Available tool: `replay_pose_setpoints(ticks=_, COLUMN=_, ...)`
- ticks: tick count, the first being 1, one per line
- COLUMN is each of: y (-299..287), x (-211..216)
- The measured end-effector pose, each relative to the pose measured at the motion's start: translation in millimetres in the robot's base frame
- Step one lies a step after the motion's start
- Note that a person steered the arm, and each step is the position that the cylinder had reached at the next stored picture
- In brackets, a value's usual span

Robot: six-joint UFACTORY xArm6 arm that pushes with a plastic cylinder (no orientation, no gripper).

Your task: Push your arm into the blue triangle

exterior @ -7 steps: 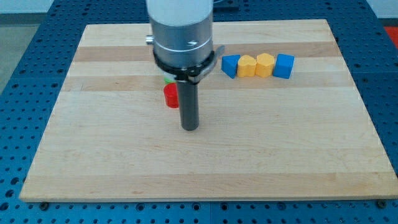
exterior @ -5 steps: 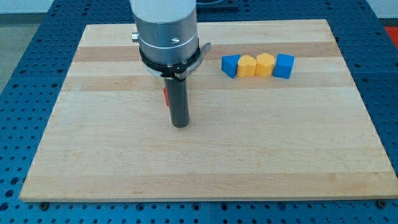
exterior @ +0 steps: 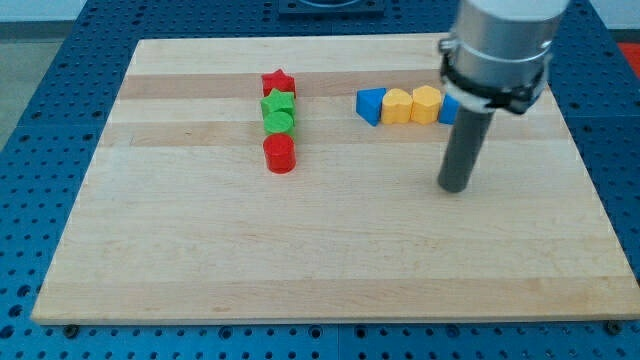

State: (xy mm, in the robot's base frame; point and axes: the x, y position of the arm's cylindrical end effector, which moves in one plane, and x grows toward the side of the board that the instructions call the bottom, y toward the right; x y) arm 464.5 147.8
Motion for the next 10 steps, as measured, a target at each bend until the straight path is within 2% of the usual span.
replay_pose_setpoints(ticks=2, y=3.0, x=-33.3)
replay_pose_setpoints(ticks=3, y=51.0, x=-46.7)
replay_pose_setpoints(ticks=5, y=91.2, x=-153.4)
replay_pose_setpoints(ticks=6, y=30.8, x=-180.6)
replay_pose_setpoints(ticks=8, y=-104.9, x=-188.5)
replay_pose_setpoints(ticks=9, y=-148.9, x=-184.6)
replay_pose_setpoints(ticks=10, y=-163.7, x=-164.6)
